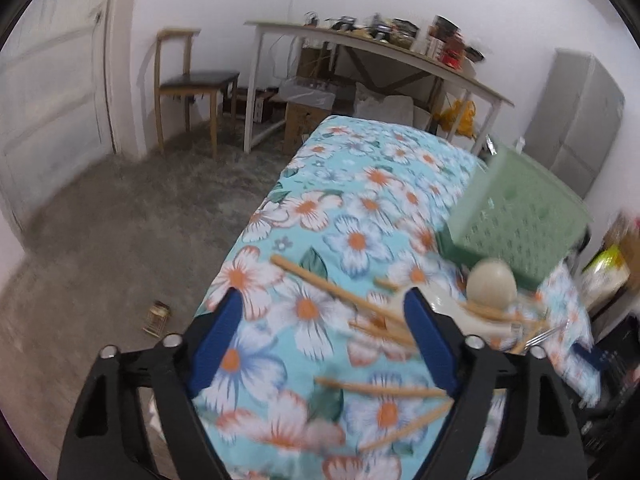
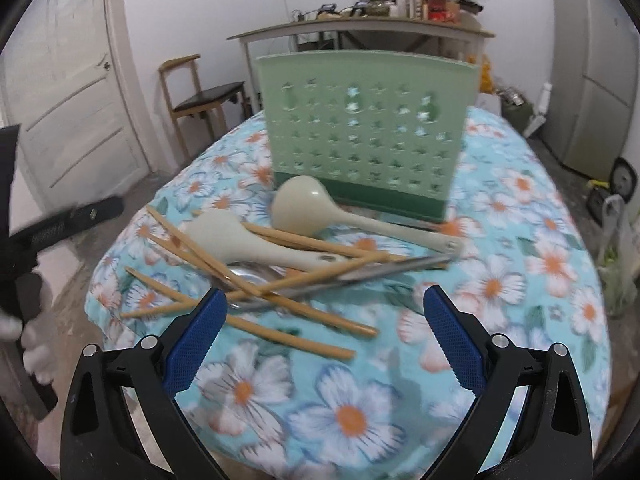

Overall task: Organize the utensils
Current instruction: 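Lower the left tool onto a wooden chopstick and close its fingers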

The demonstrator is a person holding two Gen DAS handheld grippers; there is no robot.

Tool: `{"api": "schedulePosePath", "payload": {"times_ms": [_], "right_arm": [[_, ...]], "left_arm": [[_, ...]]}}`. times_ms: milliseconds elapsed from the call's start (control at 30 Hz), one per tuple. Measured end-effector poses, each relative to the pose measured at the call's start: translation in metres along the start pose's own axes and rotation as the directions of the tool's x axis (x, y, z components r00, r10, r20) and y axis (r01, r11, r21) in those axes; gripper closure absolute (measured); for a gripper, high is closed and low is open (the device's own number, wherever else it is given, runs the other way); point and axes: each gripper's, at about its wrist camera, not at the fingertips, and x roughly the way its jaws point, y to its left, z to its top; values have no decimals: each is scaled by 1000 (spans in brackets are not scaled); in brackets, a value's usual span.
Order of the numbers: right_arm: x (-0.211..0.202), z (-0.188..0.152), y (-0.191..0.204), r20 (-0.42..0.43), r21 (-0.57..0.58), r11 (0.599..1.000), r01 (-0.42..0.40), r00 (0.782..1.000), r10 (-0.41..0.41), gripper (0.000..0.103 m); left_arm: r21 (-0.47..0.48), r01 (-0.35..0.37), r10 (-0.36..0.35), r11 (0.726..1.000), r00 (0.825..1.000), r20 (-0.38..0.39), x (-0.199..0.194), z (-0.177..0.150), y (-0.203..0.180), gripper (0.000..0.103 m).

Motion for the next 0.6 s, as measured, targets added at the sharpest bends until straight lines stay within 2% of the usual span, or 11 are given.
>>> {"api": "schedulePosePath", "payload": {"times_ms": [100, 167, 267, 400, 600], "right_arm": [[12, 0, 11, -32, -10, 999, -43, 999, 43, 20], [18, 1, 16, -45, -19, 997, -68, 997, 67, 21], [20, 2, 20, -40, -28, 997, -79, 996, 77, 21], [21, 2, 15, -32, -19, 997, -78, 996, 77, 22], [20, -2, 6, -38, 6, 996, -86, 996, 86, 30]], "left_arm": [[-107, 67, -74, 992, 995, -62, 22, 20, 16, 37], [-228, 134, -169, 964, 975, -142, 45, 29, 28, 41], [-369, 167, -262, 914, 939, -224, 70, 30, 42, 47], [-453, 132, -283, 882, 916, -284, 91, 24, 49, 53], [-522, 101, -284, 847, 916, -282, 96, 23, 55, 61]]}}
